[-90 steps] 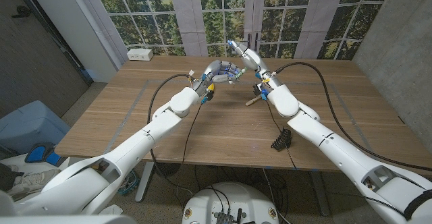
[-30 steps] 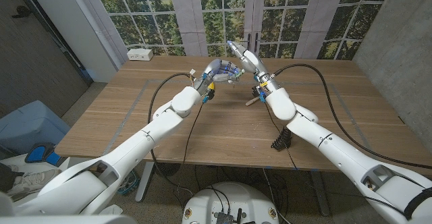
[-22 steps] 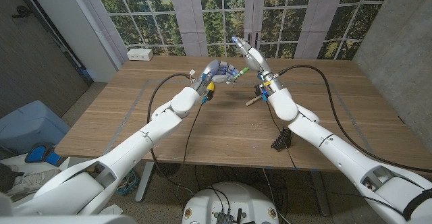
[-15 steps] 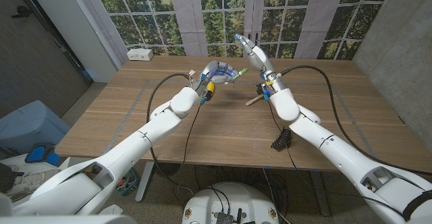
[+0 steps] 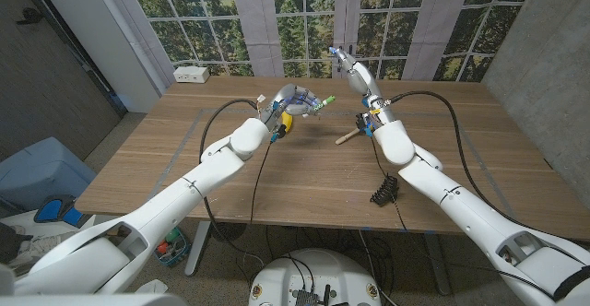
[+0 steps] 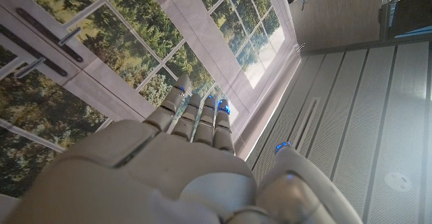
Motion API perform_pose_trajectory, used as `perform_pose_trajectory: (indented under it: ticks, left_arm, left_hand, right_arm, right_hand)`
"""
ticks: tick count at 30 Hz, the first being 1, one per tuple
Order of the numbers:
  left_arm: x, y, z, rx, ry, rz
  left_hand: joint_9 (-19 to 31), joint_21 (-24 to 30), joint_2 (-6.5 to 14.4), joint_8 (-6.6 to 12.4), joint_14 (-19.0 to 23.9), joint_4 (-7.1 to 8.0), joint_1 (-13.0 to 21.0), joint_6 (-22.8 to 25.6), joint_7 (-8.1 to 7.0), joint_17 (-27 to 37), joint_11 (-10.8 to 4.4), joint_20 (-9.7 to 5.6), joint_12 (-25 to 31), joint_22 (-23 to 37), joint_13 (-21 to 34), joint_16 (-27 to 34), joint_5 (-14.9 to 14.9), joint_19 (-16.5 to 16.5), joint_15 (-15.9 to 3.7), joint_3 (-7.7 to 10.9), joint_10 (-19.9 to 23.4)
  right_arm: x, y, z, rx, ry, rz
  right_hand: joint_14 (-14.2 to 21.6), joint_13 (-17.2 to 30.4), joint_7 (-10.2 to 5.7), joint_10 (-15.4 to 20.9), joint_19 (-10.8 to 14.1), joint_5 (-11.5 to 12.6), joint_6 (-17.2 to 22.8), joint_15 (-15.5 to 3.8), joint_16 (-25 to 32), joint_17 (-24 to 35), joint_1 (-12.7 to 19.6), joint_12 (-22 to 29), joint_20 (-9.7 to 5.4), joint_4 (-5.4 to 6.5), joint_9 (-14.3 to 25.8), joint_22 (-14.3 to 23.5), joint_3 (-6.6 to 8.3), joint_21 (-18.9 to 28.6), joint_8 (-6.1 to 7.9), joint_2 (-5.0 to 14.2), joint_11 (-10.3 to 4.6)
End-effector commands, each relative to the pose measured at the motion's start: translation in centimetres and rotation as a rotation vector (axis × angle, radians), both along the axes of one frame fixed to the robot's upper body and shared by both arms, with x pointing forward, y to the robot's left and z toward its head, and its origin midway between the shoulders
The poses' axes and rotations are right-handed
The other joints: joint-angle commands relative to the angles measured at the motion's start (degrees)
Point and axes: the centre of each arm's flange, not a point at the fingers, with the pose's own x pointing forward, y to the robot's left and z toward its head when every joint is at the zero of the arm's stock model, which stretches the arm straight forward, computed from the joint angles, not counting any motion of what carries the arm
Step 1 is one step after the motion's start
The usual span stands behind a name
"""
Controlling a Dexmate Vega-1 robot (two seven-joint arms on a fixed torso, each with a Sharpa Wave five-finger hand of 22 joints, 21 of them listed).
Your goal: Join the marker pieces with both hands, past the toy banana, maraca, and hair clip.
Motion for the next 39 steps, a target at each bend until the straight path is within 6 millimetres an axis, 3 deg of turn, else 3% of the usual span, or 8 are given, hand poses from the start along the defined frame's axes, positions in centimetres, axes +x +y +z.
perform_pose_trajectory:
  ticks: [1,19,39]
  left_arm:
    - [-0.3,0.9,0.1,0.072,0.04,0.057]
    - [-0.7,1.0,-0.2,0.229,0.112,0.16]
    - [-1.5,1.0,-0.8,0.387,0.119,0.307]
  left_hand:
    - [-0.37,0.58,1.27,-0.57,9.45,5.53,0.2,-0.56,-0.34,0.1,-4.45,-5.68,-0.14,0.17,-0.27,-0.16,-0.46,-0.68,-10.98,5.19,3.77]
    - [-1.31,1.56,2.52,-1.52,8.3,5.21,0.55,-1.52,-0.41,-1.89,-4.74,-5.22,-0.7,0.21,-2.48,-1.78,-3.01,-1.73,-11.07,4.08,2.73]
    - [-2.5,2.54,3.6,-2.44,7.75,4.76,1.1,-1.7,-0.27,-7.77,-4.7,-5.26,-0.44,0.14,-5.04,-4.96,-7.95,-2.28,-11.21,2.47,1.11]
  right_arm:
    - [1.1,-1.8,-0.2,0.057,0.132,0.067]
    - [3.0,-5.2,-1.6,0.211,0.297,0.169]
    - [3.3,-8.6,-3.5,0.342,0.368,0.209]
  right_hand:
    - [0.58,-0.04,0.19,0.31,0.67,-0.22,0.53,0.33,0.4,-0.22,0.63,0.17,-0.62,-0.63,0.18,0.15,0.47,-0.12,0.48,0.92,0.28]
    - [0.56,-0.5,0.5,0.21,0.79,-0.47,0.68,0.58,0.27,-1.17,1.55,0.11,-0.68,-1.47,0.22,0.18,1.4,-0.69,0.2,0.98,0.66]
    - [0.28,-0.86,0.41,-0.04,0.67,-0.81,0.74,0.78,0.23,-1.78,1.72,0.03,-0.43,-1.85,0.24,0.2,1.85,-1.27,-0.02,0.8,0.87]
